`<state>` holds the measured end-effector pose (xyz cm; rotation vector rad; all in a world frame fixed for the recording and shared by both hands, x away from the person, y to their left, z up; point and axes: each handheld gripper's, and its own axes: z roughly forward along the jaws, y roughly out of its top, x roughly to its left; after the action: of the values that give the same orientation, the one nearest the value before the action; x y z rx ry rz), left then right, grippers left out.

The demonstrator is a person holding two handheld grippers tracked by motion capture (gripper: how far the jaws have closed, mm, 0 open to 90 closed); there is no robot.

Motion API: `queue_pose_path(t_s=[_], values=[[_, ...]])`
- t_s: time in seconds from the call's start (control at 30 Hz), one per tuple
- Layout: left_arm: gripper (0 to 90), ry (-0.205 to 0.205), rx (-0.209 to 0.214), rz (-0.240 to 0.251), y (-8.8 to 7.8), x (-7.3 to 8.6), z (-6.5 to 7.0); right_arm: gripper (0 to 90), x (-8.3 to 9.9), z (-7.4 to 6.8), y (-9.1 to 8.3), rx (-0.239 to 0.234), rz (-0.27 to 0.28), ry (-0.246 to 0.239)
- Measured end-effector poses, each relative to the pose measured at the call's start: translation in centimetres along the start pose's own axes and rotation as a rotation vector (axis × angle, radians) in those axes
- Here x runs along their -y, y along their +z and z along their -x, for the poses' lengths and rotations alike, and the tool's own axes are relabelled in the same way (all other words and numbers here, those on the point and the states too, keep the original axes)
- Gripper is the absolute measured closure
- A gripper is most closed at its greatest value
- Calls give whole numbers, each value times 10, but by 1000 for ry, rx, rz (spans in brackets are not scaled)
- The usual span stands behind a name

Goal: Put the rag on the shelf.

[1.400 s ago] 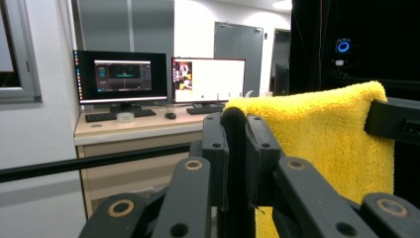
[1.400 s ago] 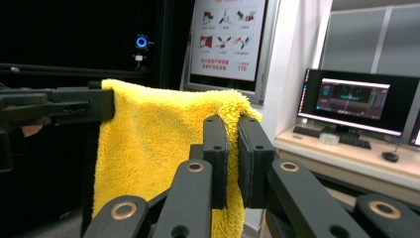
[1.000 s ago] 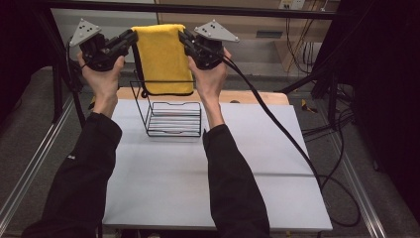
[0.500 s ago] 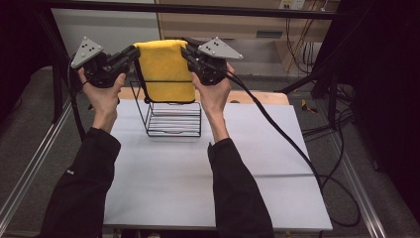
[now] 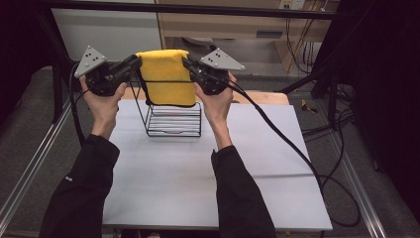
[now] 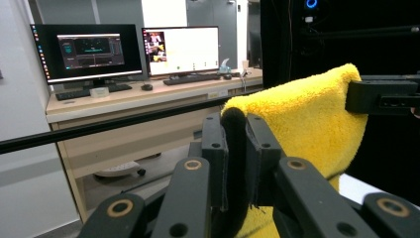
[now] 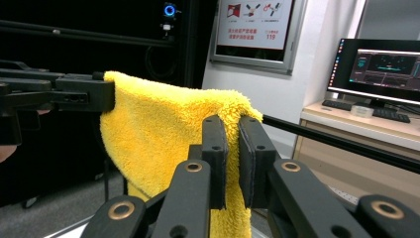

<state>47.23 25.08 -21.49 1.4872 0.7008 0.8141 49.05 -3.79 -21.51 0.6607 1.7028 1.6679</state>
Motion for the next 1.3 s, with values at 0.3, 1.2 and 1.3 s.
queue_pose_path(t_s=[0.3,1.2,1.3], values=[[799,0,32,-50,-17,12,9,826,11,-9,-14,-43,-21,-10],[614,-56,59,-151,-38,9,21,814,32,-22,-30,-130,-175,-96],[661,-58,72,-210,-30,14,23,808,34,-24,-30,-129,-182,-109]])
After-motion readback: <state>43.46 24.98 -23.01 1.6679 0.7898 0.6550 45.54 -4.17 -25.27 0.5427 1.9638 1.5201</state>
